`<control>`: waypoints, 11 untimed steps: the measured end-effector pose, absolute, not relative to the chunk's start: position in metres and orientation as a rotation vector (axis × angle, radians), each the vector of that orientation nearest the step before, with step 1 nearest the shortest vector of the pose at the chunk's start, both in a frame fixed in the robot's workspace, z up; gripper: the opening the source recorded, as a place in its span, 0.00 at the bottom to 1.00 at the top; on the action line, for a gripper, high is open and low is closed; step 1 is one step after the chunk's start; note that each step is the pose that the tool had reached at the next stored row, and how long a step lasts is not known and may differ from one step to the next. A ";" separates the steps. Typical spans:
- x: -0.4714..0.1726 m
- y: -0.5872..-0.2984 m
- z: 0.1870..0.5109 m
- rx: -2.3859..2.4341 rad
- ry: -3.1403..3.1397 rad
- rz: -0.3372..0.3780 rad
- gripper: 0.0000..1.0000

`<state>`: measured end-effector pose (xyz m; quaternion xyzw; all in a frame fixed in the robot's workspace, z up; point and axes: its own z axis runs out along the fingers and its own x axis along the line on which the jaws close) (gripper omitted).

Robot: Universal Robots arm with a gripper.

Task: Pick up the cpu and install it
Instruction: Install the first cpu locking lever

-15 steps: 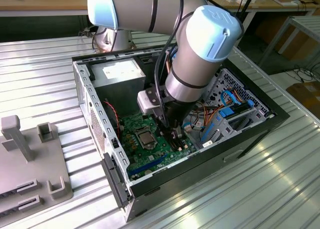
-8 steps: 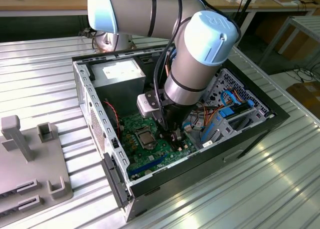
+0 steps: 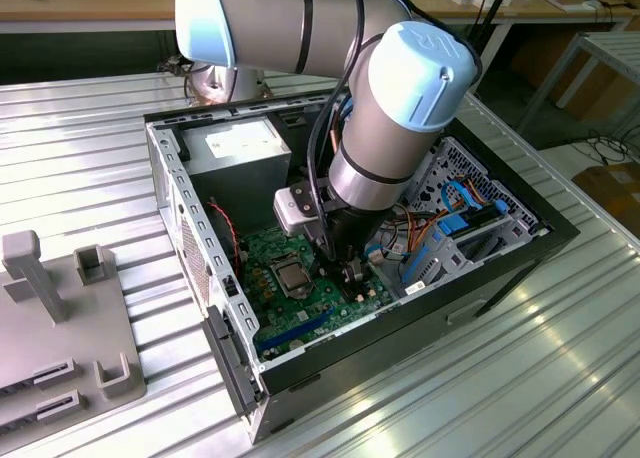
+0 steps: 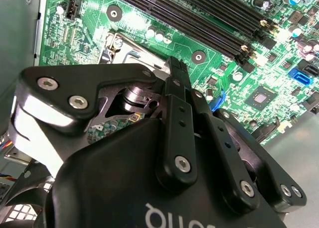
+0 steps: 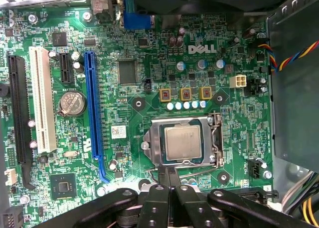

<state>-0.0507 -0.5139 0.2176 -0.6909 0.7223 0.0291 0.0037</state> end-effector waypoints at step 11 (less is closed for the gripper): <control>-0.048 -0.515 0.214 -2.166 2.264 0.091 0.11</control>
